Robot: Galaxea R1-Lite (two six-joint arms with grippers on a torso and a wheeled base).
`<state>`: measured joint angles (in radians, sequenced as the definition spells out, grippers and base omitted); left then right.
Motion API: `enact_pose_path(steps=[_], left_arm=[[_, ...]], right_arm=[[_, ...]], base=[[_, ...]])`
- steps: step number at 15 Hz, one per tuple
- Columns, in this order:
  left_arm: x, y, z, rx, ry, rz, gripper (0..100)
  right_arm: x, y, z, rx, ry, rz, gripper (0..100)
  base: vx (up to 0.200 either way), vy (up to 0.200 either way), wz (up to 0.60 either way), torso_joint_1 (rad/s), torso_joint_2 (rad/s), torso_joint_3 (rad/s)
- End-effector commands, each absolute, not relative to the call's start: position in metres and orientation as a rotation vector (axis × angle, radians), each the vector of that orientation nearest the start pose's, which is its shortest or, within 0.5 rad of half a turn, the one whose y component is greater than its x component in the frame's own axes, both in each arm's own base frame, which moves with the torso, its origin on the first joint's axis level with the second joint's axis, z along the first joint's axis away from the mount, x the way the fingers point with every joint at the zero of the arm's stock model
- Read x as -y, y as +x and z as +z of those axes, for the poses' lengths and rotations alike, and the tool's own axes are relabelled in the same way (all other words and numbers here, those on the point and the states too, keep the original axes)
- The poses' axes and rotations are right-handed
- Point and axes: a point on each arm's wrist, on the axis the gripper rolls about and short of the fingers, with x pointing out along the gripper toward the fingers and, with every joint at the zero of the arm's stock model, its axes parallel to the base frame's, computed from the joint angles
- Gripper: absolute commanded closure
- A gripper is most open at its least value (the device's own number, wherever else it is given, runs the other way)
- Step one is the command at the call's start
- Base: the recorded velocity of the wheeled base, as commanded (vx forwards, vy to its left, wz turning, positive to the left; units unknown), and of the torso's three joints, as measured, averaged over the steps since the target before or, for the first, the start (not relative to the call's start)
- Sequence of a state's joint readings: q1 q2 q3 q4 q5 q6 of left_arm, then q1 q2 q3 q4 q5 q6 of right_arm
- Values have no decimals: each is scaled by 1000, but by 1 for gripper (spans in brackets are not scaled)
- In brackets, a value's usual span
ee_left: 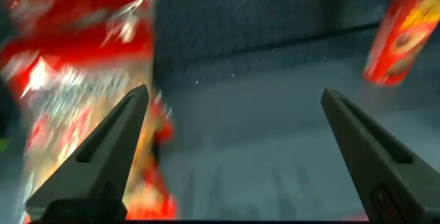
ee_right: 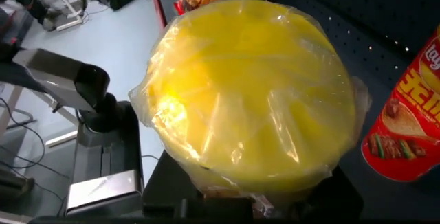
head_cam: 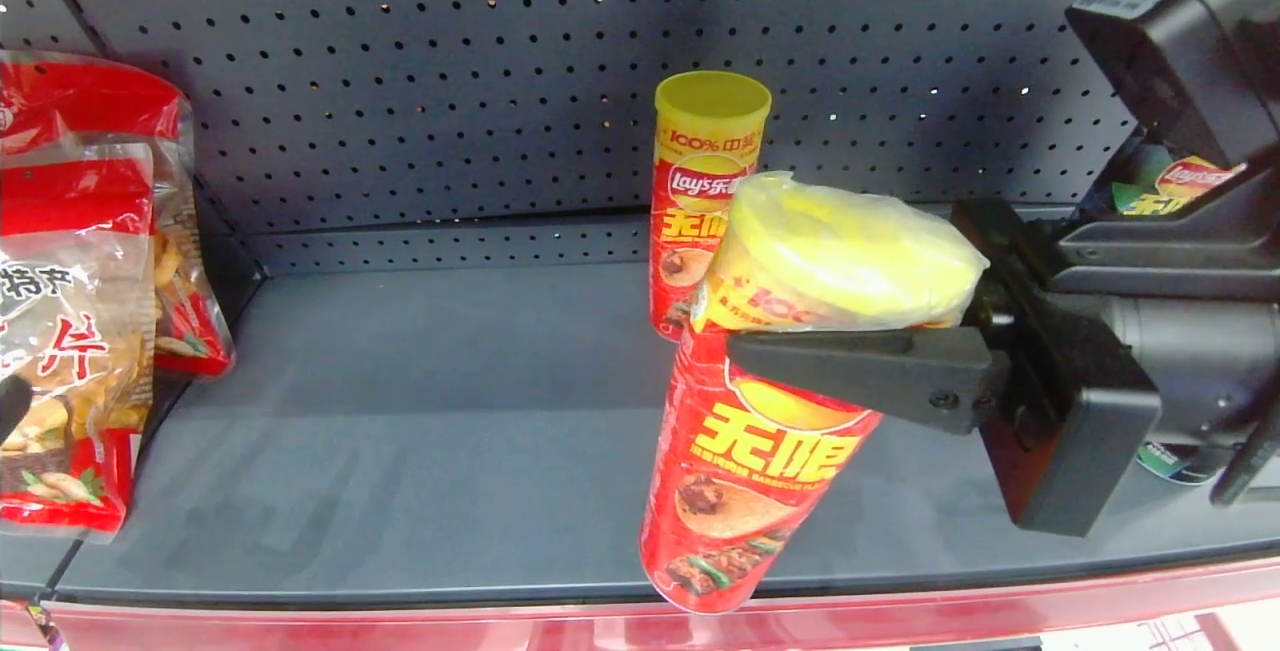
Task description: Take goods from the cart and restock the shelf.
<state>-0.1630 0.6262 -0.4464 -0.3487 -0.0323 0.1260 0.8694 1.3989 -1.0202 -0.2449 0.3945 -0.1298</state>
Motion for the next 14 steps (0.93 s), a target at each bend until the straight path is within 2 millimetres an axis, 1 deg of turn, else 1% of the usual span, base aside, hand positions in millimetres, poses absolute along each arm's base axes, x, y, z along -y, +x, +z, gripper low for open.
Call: enact_pose_path(steps=[1, 2, 3, 4, 7, 8, 9, 10, 11, 12, 13, 14], left_arm=[[27, 114, 255, 76, 186, -294, 0], [38, 123, 258, 76, 190, -365, 0], [47, 125, 255, 64, 186, -424, 0], [66, 127, 250, 38, 187, -544, 0], [88, 159, 242, 18, 191, -583, 0], [96, 163, 244, 17, 190, -606, 0], [107, 179, 242, -17, 186, -606, 0], [109, 187, 241, -32, 177, -580, 0], [115, 201, 243, -47, 143, -549, 0], [119, 210, 248, -31, 137, -548, 0], [122, 214, 248, -27, 138, -551, 0], [126, 218, 241, -37, 140, -565, 0]], right_arm=[[-183, 145, 287, -57, -146, 1264, 100], [-182, 145, 290, -46, -143, 1258, 100], [-181, 146, 291, -43, -142, 1252, 100], [-178, 149, 292, -39, -140, 1238, 100], [-173, 153, 292, -41, -139, 1212, 100], [-173, 153, 292, -41, -139, 1212, 100], [-174, 154, 292, -43, -139, 1212, 100], [-174, 154, 292, -43, -139, 1209, 100], [-173, 156, 293, -37, -137, 1204, 100], [-172, 158, 295, -33, -135, 1198, 100], [-172, 160, 296, -31, -134, 1192, 100], [-172, 160, 298, -23, -132, 1191, 100]], base=[[0, 0, 0, 0, 0, 0], [0, 0, 0, 0, 0, 0], [0, 0, 0, 0, 0, 0], [0, 0, 0, 0, 0, 0], [0, 0, 0, 0, 0, 0], [0, 0, 0, 0, 0, 0], [0, 0, 0, 0, 0, 0], [0, 0, 0, 0, 0, 0], [0, 0, 0, 0, 0, 0], [0, 0, 0, 0, 0, 0], [0, 0, 0, 0, 0, 0], [0, 0, 0, 0, 0, 0]])
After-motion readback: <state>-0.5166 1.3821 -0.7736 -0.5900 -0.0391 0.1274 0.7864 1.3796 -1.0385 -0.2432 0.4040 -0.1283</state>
